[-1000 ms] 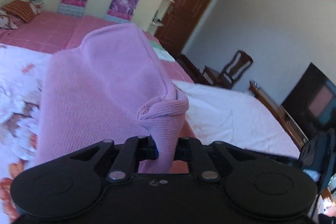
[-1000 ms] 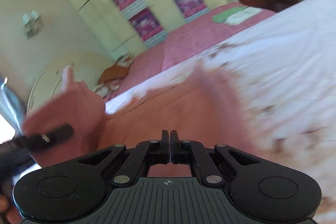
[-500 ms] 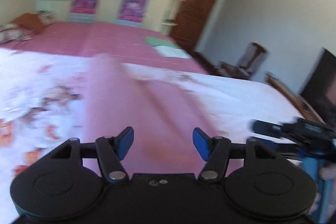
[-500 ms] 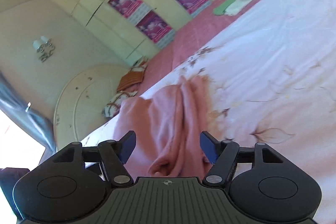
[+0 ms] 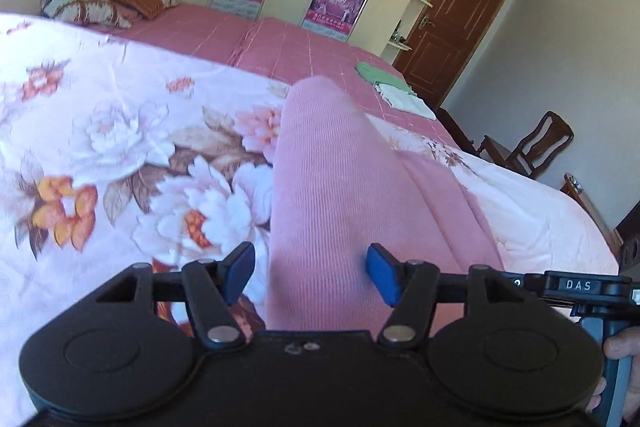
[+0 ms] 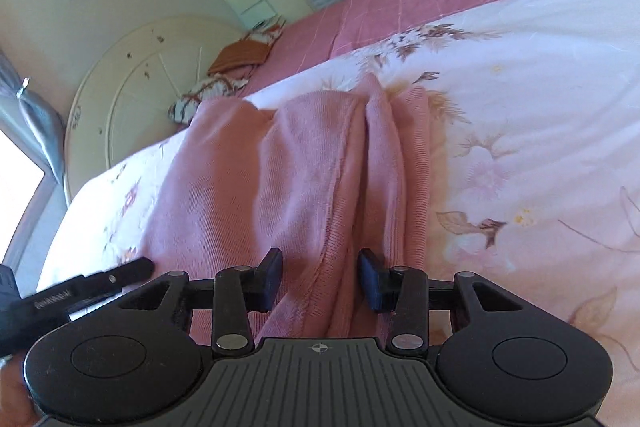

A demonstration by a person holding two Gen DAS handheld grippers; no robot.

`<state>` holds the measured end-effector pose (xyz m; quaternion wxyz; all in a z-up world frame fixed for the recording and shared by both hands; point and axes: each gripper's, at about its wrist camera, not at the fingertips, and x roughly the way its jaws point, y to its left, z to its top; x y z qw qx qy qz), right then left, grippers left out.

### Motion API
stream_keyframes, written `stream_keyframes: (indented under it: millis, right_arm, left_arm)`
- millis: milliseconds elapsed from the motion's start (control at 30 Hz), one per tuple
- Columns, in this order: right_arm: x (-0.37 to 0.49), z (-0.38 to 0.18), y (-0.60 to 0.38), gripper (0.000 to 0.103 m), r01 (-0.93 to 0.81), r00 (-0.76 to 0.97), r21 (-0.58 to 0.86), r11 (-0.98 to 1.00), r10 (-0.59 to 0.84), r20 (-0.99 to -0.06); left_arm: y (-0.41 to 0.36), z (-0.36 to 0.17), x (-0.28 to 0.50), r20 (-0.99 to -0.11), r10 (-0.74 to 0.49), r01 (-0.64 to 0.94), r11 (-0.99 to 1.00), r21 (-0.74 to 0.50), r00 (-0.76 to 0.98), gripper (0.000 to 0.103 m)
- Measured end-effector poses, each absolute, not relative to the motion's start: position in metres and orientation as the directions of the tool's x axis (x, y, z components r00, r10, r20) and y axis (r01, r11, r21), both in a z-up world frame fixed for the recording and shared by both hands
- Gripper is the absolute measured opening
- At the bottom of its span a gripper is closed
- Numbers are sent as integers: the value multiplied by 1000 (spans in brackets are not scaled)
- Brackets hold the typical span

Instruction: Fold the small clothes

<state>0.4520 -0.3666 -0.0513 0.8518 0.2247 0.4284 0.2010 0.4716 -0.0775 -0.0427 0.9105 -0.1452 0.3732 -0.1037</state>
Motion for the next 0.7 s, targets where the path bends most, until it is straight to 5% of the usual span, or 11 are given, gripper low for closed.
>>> stream_keyframes:
  millis: [200,433,500,633,700]
  right_arm:
    - [457,-46,-344,11,-225,537,443,868,490,-687]
    - [419,-4,-343,10,-302,702,222,927,374,-607]
    - [424,-22,-347,10,-270,685,198,942,333,-648]
    - [432,-53,-358,10,-227,639,298,927,373,-673]
    - [432,-44,-373,26,-195,670,377,905,404,-623]
  left_arm:
    - [-75,-46,498,-670,-300,83,938,-336,679,61]
    - [-109,-50,511,-698,-299,164,953,-256,651,63]
    - [-119,-59,517,-732,-275,165,961,-221,624,65]
    - [-113,-53,521,-732,-300,176,954,-243,612,63]
    - [-108,-48,519,-710,-313,204,950,-238,631,63]
